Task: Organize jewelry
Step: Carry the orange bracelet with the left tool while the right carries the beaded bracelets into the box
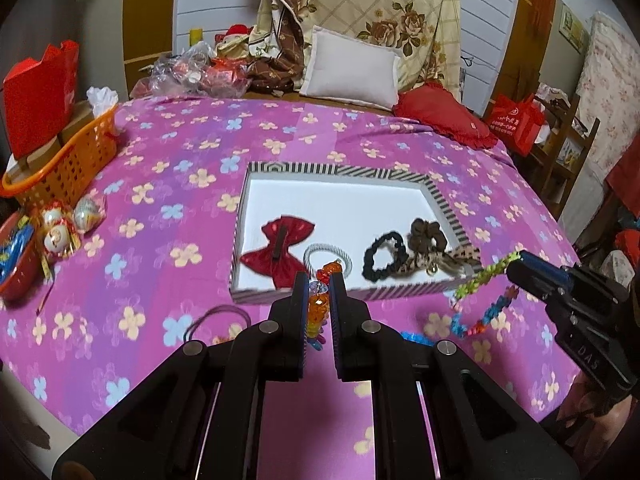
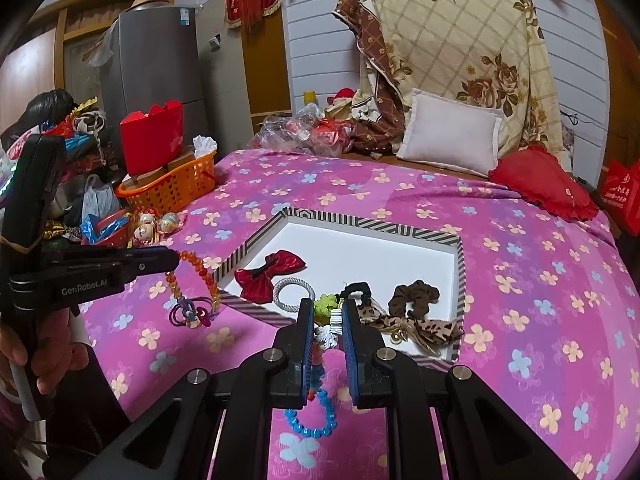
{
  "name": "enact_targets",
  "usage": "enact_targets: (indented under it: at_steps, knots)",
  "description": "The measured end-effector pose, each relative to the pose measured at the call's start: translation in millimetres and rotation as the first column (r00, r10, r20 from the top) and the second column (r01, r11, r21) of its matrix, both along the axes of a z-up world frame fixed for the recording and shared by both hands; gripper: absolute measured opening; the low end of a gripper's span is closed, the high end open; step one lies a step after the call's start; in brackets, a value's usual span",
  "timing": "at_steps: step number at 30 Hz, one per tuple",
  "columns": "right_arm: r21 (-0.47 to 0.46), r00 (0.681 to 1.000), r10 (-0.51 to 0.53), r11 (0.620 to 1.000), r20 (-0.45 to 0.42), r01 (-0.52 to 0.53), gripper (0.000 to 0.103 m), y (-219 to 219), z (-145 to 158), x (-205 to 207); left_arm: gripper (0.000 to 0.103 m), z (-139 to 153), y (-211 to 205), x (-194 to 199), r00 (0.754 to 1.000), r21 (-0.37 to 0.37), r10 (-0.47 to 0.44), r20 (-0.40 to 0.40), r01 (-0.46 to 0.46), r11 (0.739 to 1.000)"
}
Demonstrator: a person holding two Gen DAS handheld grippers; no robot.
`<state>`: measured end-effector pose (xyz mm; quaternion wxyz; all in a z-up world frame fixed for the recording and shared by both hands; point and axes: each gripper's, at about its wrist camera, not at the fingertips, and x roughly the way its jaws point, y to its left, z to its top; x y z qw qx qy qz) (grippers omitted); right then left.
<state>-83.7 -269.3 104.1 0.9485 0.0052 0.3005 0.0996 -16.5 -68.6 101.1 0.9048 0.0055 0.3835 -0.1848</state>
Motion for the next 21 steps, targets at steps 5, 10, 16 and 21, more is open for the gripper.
enact_targets:
  at_steps: [5,10,16,21]
  knots:
    - [0.011,1.000,-0.004,1.000,-0.009,0.004,0.013,-1,0,15,0.009,5,-8,15,1.000,0.011,0.008,0.008,-0.008,1.000]
    - [0.008,1.000,-0.003,1.000,-0.015,0.003,0.013,-1,0,32,0.009,7,-18,31,1.000,0.026,0.010,0.012,-0.010,1.000]
    - [0.011,1.000,0.000,1.000,-0.018,0.000,0.013,-4,5,55,0.009,8,-26,52,1.000,0.031,0.019,0.010,-0.020,0.999]
    - [0.012,1.000,0.009,1.000,-0.030,-0.008,0.013,-2,5,78,0.009,6,-31,76,1.000,0.003,0.023,-0.020,-0.023,1.000]
